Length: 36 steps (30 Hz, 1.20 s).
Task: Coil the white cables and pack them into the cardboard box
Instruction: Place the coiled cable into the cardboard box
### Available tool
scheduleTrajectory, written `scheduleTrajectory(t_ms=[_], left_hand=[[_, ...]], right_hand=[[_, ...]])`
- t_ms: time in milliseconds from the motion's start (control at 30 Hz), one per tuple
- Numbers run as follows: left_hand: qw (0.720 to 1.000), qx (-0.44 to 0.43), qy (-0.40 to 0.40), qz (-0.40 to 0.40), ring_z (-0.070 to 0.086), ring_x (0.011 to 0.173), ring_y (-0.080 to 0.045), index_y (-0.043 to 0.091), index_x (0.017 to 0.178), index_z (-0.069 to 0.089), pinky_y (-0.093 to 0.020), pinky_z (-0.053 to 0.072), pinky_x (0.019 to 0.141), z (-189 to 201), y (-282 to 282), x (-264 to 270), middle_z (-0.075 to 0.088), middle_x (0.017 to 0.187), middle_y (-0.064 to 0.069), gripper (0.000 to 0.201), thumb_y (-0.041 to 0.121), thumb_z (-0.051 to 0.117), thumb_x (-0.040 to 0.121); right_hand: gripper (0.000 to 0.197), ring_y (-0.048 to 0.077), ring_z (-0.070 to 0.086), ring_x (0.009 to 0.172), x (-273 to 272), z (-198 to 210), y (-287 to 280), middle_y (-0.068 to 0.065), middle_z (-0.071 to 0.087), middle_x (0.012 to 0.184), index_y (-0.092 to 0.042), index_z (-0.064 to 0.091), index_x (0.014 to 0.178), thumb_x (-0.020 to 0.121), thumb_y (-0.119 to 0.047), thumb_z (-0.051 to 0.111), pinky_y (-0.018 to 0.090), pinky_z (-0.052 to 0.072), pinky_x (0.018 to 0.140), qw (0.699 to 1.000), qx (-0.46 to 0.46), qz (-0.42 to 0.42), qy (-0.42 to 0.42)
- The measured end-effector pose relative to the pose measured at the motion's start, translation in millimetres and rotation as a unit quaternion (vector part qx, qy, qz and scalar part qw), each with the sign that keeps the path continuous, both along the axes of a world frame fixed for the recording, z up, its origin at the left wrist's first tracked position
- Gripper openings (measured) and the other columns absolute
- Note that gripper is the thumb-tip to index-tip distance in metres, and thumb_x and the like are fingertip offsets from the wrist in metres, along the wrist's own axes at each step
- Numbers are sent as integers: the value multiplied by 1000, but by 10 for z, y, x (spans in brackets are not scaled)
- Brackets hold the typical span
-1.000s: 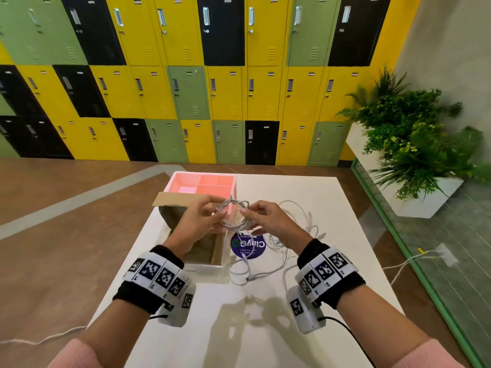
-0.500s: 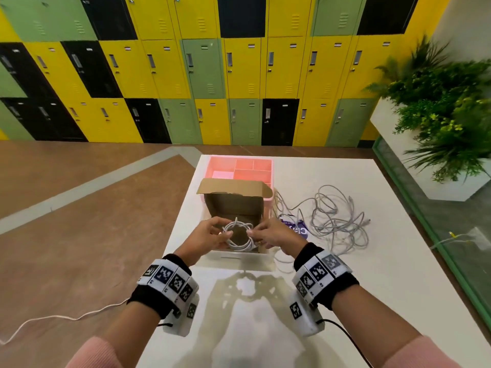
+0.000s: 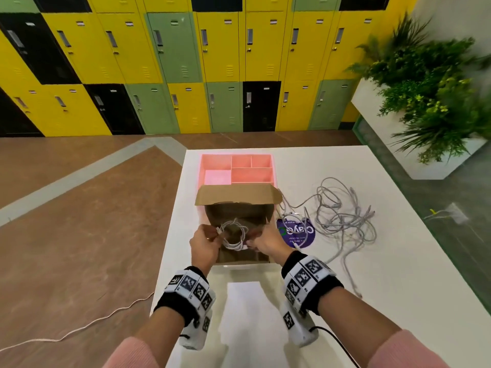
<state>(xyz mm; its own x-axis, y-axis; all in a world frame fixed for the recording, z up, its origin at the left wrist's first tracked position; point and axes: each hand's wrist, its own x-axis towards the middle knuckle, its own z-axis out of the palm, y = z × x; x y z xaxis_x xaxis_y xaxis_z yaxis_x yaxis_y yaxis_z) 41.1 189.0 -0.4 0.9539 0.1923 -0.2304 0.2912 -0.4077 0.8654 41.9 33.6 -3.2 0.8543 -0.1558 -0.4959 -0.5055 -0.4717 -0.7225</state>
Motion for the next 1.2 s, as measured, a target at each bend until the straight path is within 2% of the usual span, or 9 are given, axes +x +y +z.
scheduleTrajectory(t_ms=[100, 233, 400, 633, 733, 867, 967, 1067, 1200], left_hand=[[999, 21, 19, -36, 63, 99, -31, 1, 105, 61, -40, 52, 90, -91, -18, 66, 68, 104, -15, 22, 1, 66, 84], [995, 41, 32, -81, 60, 108, -35, 1, 117, 61, -33, 45, 93, -182, -46, 155, 66, 115, -19, 31, -7, 52, 88], [993, 46, 65, -89, 53, 118, -37, 1, 129, 53, -38, 40, 103, -206, -88, 222, 57, 129, -20, 40, -7, 43, 91], [991, 53, 78, -93, 53, 117, -37, -1, 130, 52, -32, 40, 94, -214, -80, 209, 57, 128, -22, 42, -8, 42, 89], [991, 60, 63, -100, 56, 113, -35, 3, 128, 53, -29, 42, 91, -188, -86, 168, 61, 124, -19, 41, -7, 43, 90], [989, 97, 27, -106, 56, 110, -35, 0, 120, 57, -32, 43, 92, -102, -200, 82, 61, 120, -18, 30, -2, 43, 94], [988, 78, -19, -132, 59, 103, -26, 4, 115, 60, -23, 40, 83, -36, -378, -19, 64, 112, -13, 23, 4, 45, 97], [985, 51, -52, -159, 60, 93, -15, 5, 114, 61, -22, 42, 80, -5, -626, -112, 66, 105, -8, 22, 9, 47, 98], [958, 68, -116, -255, 59, 76, -18, 5, 98, 64, -26, 42, 69, -59, -1042, -217, 68, 91, -9, 15, 13, 52, 97]], right_hand=[[35, 27, 63, 102, 54, -114, 2, 12, 68, 110, -5, 64, 114, 80, -12, 68, 38, 53, 91, 999, -24, 24, 26], [37, 30, 58, 111, 135, -158, 44, 15, 61, 123, -4, 58, 124, 88, -12, 52, 35, 50, 94, 998, -19, 27, 57], [37, 30, 52, 118, 200, -173, 112, 15, 53, 132, -2, 51, 129, 95, -12, 43, 31, 43, 96, 997, -6, 11, 78], [41, 29, 45, 126, 200, -173, 84, 16, 46, 139, 0, 41, 137, 99, -16, 36, 31, 39, 101, 993, -9, 17, 119], [40, 29, 47, 124, 153, -127, 10, 15, 49, 136, 0, 44, 135, 97, -12, 38, 29, 40, 90, 995, 5, 15, 96], [36, 22, 57, 116, 33, -28, -227, 8, 61, 125, -9, 61, 122, 92, 1, 45, 31, 47, 97, 996, 81, 30, 33], [27, 16, 66, 92, -120, 112, -522, 9, 67, 107, -7, 61, 115, 95, 1, 45, 22, 53, 79, 990, 134, 45, 23], [18, 13, 65, 81, -283, 178, -883, 5, 68, 96, -10, 63, 105, 97, -6, 48, 22, 51, 74, 989, 135, 60, 9], [11, 15, 63, 78, -488, 194, -1399, 6, 67, 93, -11, 62, 97, 93, -6, 54, 21, 48, 69, 996, 76, 55, -1]])
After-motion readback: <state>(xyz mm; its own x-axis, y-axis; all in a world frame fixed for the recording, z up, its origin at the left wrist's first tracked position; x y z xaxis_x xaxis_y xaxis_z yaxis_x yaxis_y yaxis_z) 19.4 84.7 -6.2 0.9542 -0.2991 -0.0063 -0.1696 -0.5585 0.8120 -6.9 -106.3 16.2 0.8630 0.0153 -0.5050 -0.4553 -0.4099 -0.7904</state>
